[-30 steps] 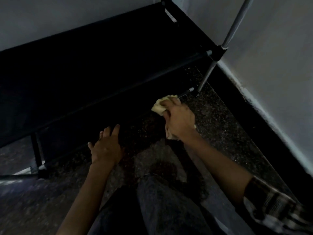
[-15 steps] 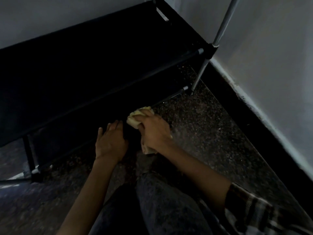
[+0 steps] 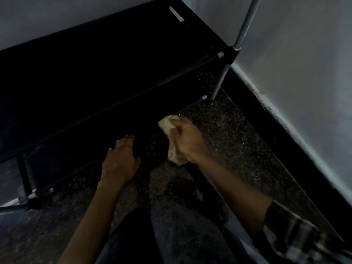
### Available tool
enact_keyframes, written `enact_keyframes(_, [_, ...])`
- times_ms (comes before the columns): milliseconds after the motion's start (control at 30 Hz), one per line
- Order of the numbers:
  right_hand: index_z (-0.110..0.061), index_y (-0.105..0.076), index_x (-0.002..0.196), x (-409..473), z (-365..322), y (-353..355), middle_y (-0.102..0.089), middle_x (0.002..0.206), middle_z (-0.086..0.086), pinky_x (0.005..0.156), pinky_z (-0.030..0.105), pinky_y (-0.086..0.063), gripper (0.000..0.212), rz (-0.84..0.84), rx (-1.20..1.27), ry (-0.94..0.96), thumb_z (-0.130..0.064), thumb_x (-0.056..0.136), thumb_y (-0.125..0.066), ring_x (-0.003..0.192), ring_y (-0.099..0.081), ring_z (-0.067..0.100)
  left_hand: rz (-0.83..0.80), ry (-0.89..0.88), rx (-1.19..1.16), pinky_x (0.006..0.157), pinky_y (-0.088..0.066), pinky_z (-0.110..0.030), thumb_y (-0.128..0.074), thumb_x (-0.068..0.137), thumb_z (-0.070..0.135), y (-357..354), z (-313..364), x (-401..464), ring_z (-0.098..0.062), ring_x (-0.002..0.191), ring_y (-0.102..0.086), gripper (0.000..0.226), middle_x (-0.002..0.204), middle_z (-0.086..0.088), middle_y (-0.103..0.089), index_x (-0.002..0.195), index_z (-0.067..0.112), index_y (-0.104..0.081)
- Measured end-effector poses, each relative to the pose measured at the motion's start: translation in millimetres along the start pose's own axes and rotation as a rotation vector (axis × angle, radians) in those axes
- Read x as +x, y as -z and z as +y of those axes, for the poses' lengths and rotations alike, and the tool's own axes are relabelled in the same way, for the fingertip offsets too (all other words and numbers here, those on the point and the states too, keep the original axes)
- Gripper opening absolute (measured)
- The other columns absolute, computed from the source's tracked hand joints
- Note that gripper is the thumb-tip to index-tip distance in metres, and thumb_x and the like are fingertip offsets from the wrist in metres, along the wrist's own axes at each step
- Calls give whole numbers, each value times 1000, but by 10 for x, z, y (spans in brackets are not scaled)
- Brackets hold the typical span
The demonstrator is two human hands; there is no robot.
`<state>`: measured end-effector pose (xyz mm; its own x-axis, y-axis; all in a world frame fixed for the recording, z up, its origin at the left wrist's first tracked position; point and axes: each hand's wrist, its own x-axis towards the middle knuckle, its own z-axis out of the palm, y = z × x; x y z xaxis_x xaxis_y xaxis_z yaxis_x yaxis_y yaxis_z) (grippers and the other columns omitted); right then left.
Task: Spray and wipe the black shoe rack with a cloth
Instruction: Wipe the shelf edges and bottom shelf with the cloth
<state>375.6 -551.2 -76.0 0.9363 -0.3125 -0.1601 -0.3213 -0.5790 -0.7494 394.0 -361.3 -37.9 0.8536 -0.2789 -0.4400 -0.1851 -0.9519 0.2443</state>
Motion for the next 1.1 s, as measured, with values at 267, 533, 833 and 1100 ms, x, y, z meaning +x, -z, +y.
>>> enact_keyframes(267, [-17,-62,124,181,165,339,-57,129,7,93,26,-39,33,177,48,-77,-16,92,-52,115,-55,26,6,-13,-12,114,-19,-38,-54,92,22,-6,5,-47,-28,142,-19,73,156,-8,-14,150,13,-12])
enact_keyframes(533, [-17,-61,125,98,91,244,-55,131,8,97,26,-38,34,84,-27,-6,-18,93,-50,118,-53,26,12,-33,-27,116,-14,-37,-53,93,21,-27,-18,-67,-24,145,-9,73,159,-4,-6,151,15,-8])
enact_keyframes(833, [-13,-64,120,275,193,626,-60,124,8,92,26,-41,31,308,26,0,-14,91,-53,111,-58,25,23,-41,-16,117,-11,-35,-53,92,18,-61,-50,-49,-24,146,-6,75,159,-4,-6,151,15,-8])
enact_keyframes(1100, [-14,-60,122,414,17,477,-54,125,12,91,39,-45,33,265,-99,-20,-23,93,-47,108,-56,30,30,-42,-18,117,-13,-37,-57,90,21,-91,-63,-14,-25,145,-9,76,158,-5,-9,150,15,-11])
